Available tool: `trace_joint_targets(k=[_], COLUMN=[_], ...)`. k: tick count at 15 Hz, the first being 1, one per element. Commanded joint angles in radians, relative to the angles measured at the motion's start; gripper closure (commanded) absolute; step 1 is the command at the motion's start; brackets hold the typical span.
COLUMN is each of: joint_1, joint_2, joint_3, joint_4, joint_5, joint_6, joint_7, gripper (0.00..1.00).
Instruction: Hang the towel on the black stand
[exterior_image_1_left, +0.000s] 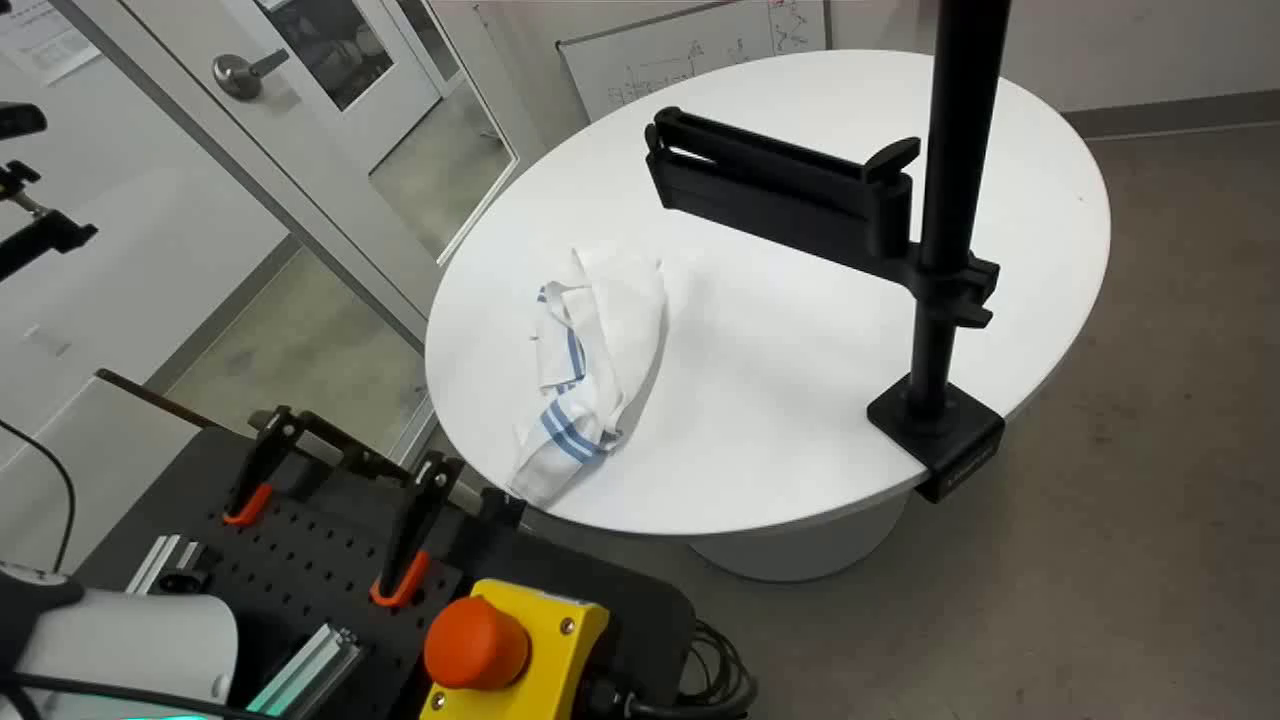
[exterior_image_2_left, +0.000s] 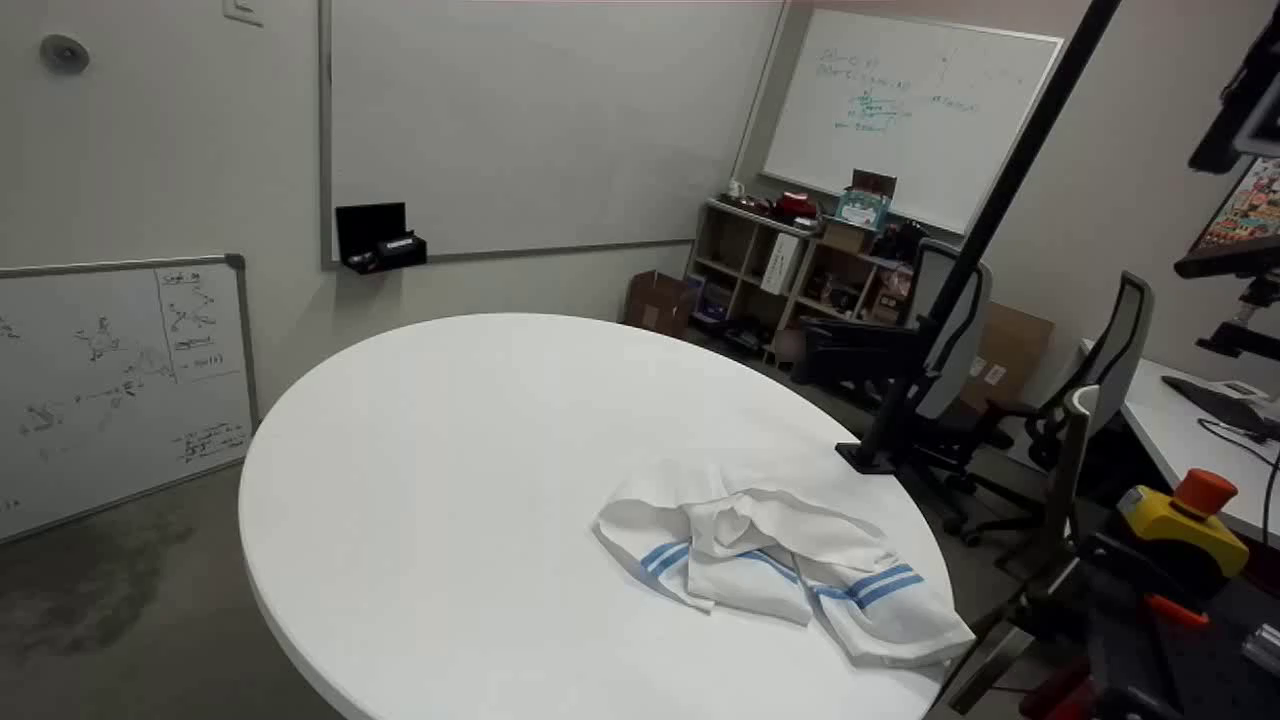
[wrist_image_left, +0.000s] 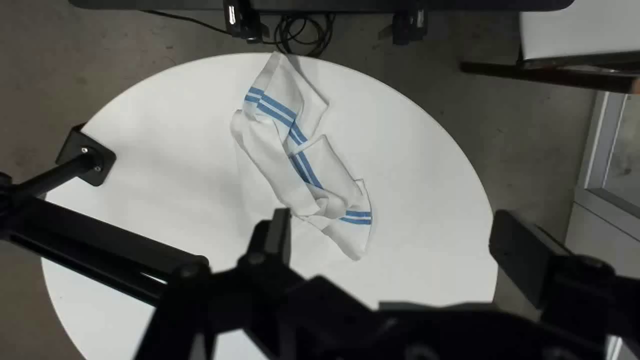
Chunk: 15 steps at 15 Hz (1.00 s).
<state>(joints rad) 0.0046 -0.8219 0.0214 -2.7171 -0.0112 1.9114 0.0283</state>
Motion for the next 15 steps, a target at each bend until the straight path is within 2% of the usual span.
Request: trace_joint_targets(k=[1, 3, 7, 11, 15], joint_1=[0.0, -0.004, -0.059, -0.095, -0.105], joint_2=[0.0, 0.008, 0.05, 0.129, 0.281], joint_3=[0.0, -0.001, -0.021, -0.049, -0.051], joint_4=[0.002, 0.005, 0.039, 0.078, 0.115], joint_5=[0.0, 0.003, 0.003, 0.006, -0.002], joint_6=[-0.002, 0.001, 0.053, 0.191, 0.347], joint_7=[0.0, 0.01, 0.071, 0.074, 0.072], gripper=[0.0, 0.0, 0.0, 0.0, 0.0])
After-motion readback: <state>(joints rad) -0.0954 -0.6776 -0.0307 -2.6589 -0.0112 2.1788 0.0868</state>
